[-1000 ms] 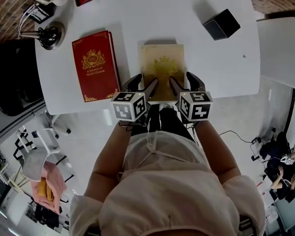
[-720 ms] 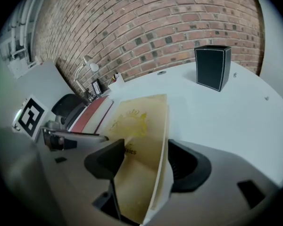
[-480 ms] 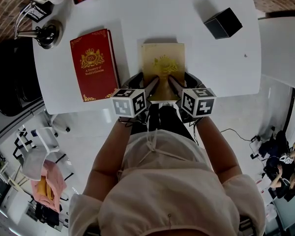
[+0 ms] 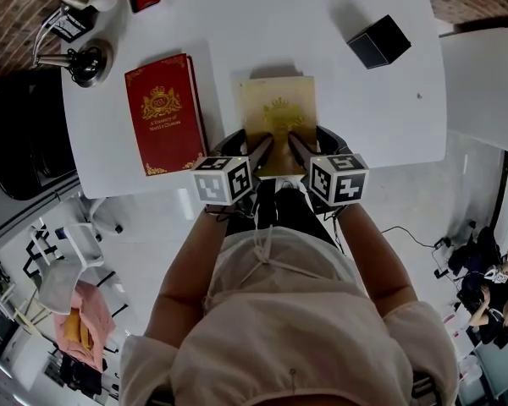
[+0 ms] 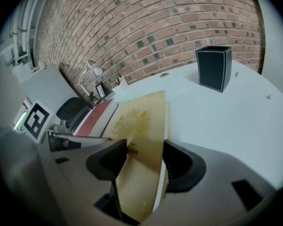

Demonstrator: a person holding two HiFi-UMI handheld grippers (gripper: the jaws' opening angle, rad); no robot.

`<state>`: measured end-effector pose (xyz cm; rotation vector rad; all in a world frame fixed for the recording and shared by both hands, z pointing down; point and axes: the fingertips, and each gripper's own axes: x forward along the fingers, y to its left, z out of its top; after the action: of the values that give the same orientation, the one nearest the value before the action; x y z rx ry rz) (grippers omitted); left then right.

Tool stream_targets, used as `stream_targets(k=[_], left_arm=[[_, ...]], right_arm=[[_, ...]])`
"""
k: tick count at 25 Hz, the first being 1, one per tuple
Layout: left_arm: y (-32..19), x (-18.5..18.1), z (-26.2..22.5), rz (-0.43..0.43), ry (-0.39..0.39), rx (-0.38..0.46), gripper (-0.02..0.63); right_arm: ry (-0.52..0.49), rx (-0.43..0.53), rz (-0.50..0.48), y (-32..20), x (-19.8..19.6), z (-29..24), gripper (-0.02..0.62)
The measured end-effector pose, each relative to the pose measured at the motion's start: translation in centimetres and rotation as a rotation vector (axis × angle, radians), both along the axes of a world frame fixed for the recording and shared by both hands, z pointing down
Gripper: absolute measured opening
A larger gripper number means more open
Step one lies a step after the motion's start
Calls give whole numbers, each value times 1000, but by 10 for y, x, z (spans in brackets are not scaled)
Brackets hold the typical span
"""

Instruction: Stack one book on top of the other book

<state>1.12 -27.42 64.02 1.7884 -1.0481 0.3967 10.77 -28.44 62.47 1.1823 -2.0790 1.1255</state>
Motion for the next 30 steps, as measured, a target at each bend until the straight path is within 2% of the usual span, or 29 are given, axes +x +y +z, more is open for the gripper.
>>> stream_targets(k=[10,18,24,30], left_arm=[[6,5,-60,-7,-42,170,279],[37,16,-107,-29,-81,284,279],[71,24,-128,-104,-104,328,279],[91,20,-141,-126,-149,366,279]], right_arm=[[-36,137,-8,8,6,-58,253],[-61,241,-39,38,17,-103,253],[-55,318,-109,67,24,-126,253],[-94,342,-147,84,20,-135,253]])
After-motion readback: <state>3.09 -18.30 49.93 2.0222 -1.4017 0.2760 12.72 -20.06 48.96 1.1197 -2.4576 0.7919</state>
